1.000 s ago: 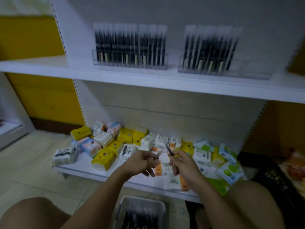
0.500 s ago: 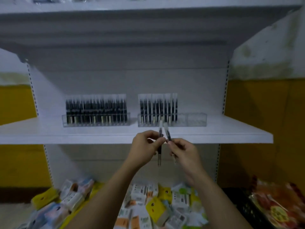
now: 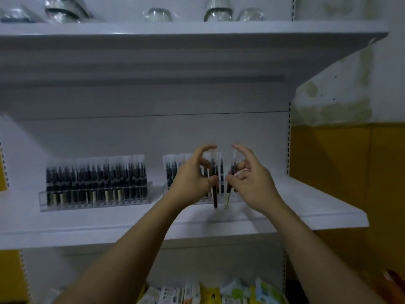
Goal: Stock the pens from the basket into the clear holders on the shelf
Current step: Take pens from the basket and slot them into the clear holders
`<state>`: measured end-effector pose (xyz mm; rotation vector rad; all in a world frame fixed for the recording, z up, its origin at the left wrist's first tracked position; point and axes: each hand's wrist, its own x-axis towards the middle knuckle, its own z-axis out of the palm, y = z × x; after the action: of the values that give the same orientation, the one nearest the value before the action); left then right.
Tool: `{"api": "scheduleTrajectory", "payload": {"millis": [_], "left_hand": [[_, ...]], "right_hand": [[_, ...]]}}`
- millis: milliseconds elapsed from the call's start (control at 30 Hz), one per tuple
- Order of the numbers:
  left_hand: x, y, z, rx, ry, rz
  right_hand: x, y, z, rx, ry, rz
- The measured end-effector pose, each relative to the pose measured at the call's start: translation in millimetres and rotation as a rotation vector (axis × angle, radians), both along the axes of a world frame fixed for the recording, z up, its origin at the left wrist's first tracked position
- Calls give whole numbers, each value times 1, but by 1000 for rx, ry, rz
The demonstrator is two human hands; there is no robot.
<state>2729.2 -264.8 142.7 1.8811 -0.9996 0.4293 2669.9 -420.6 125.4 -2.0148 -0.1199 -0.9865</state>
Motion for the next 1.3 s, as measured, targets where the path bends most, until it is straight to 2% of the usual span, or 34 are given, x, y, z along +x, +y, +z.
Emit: {"api": "scheduleTrajectory", "payload": {"millis": [200, 400, 567, 833, 1000, 1067, 1200, 1300], "left_hand": [[35, -22, 28, -113, -32, -15], [68, -45, 44, -214, -51, -28], [92, -60, 45, -144, -163, 54], [108, -63, 34, -144, -112, 58], [107, -61, 39, -90, -102, 93], [106, -62, 39, -40, -113, 106], [105, -67, 31, 171, -243, 247], [106, -67, 33, 170, -237, 362]], "right_hand": [[40, -23, 22, 21, -152, -77], [79, -33, 31, 9, -201, -140], [103, -48, 29, 49, -209, -147], [122, -55, 10, 64, -120, -90], [117, -50, 4, -248, 104, -68], [113, -50, 2, -277, 167, -73], [105, -51, -4, -294, 265, -62], [99, -50, -4, -299, 294, -41]]}}
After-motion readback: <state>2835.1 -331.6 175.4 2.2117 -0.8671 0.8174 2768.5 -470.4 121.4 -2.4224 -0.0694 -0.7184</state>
